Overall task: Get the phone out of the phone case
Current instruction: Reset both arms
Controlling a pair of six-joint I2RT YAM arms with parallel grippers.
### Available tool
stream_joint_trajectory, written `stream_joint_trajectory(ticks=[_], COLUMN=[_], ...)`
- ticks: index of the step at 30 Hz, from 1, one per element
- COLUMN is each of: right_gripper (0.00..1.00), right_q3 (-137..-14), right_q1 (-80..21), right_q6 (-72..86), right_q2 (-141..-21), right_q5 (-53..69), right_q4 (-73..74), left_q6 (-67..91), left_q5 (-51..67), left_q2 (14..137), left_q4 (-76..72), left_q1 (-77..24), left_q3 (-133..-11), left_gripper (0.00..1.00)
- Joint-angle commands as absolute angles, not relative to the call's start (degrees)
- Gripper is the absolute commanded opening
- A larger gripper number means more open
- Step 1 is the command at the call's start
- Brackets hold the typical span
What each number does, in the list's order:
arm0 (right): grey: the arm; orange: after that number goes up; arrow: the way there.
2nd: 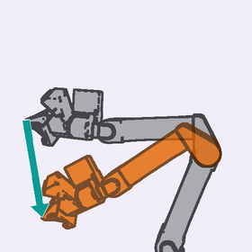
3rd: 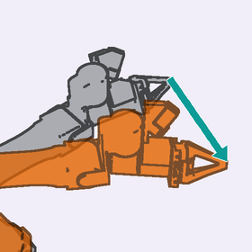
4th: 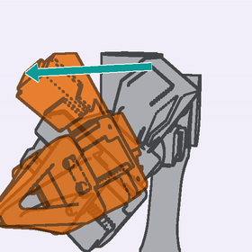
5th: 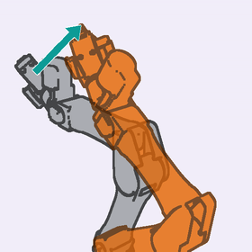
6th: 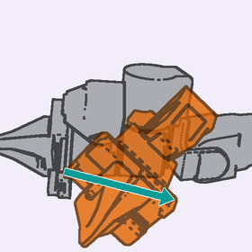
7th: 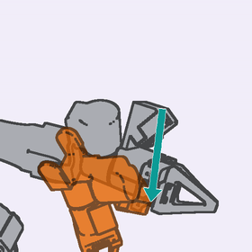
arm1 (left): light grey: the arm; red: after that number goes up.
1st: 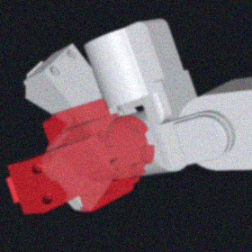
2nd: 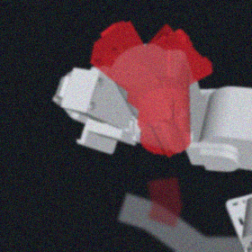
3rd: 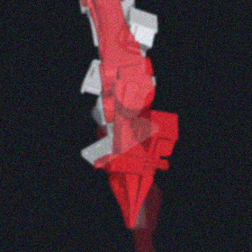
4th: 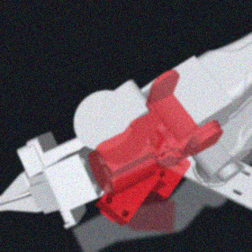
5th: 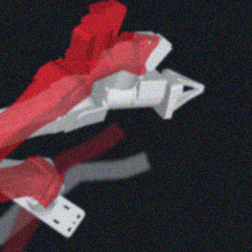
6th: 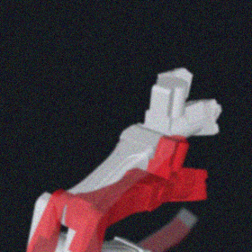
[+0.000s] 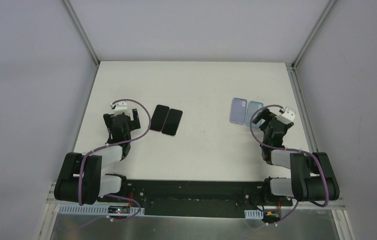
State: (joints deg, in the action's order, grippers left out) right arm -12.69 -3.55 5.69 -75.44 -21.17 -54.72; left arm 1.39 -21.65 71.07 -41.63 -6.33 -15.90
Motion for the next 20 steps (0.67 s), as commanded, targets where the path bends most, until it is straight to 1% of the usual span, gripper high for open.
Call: stream_joint_trajectory(ticks=[1, 8, 14, 20], right_gripper=[0.99, 0.99, 0.99, 0.99], right_q3=[-13.92, -15.16, -14.92, -14.99], right_q1=[-3.1, -0.54, -0.64, -0.62], right_q6=[6.25, 8.78, 8.64, 8.61], right_q2=[-75.09, -74.74, -74.67, -74.7], right_q5=[-20.07, -19.14, -19.09, -19.21], right_q4=[-55.46, -52.32, -52.73, -52.79], left_q6=[2.59, 2.03, 1.08, 1.2], left_q5=[-23.25, -25.91, -27.76, -27.2], left_q2=[71.42, 70.95, 71.14, 71.24], left_q4=[-47.64, -49.25, -50.71, -50.8], left_q1=[-6.15, -7.71, -9.1, -8.7], left_q3=[-15.33, -14.28, -13.76, -13.76], left_gripper=[1.0, 1.0, 1.0, 1.0])
